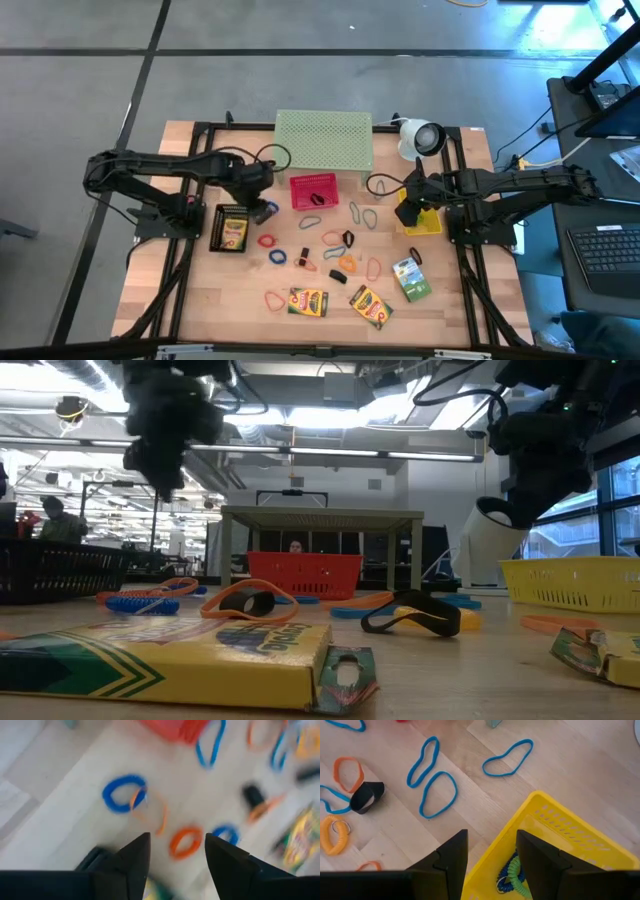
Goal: Pick & Place Office Desk Supplies
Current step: Put the orange rubber band into the red bin
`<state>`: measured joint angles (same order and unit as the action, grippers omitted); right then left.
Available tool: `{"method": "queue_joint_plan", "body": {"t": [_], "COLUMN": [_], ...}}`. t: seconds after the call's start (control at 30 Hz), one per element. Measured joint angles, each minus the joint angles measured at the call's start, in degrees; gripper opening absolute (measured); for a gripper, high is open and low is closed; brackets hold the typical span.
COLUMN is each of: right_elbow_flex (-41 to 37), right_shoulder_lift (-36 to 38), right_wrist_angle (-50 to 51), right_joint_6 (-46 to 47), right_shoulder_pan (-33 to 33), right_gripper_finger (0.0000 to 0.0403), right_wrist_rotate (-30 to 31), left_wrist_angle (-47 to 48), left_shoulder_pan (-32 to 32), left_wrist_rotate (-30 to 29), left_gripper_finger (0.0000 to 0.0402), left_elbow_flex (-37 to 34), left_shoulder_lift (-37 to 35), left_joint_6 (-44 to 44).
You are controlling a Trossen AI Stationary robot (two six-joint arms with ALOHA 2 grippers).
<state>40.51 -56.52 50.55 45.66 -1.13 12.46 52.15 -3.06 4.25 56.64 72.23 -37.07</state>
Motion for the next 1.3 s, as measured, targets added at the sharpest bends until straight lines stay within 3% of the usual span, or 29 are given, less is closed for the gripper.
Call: {"method": "queue_joint_plan", "body": {"t": [0.13,0.2,0.53,0.9,1.3], "right_elbow_flex": [0.0,0.0,0.0,0.0,0.0], "right_shoulder_lift": [0.0,0.0,0.0,0.0,0.0], "right_wrist_angle": [-0.2,-0.3,-0.5,-0.4,-0.5], "right_joint_6": [0.2,0.2,-1.3,-2.8,-3.1], "right_shoulder_pan": [0.0,0.0,0.0,0.0,0.0], "right_gripper_finger": [0.0168,0.0168,0.0168,0.0168,0.0168], "right_wrist_rotate": [0.2,0.2,0.6,0.6,0.2], "left_wrist_angle": [-2.2,-3.0,-4.9,-3.2,-4.3], "left_shoulder_pan": [0.4,0.4,4.0,5.4,4.8], "left_wrist_rotate": [-6.4,-6.9,-2.9,-2.8,-1.2], "left_gripper_finger": [0.0175,0.0173,0.0171,0.0175,0.0218], "left_elbow_flex": [0.0,0.0,-0.1,-0.1,-0.1], "left_shoulder_lift": [1.8,3.5,14.4,17.1,22.9], "left_joint_6": [-8.5,-10.1,-9.7,-11.8,-10.3]}}
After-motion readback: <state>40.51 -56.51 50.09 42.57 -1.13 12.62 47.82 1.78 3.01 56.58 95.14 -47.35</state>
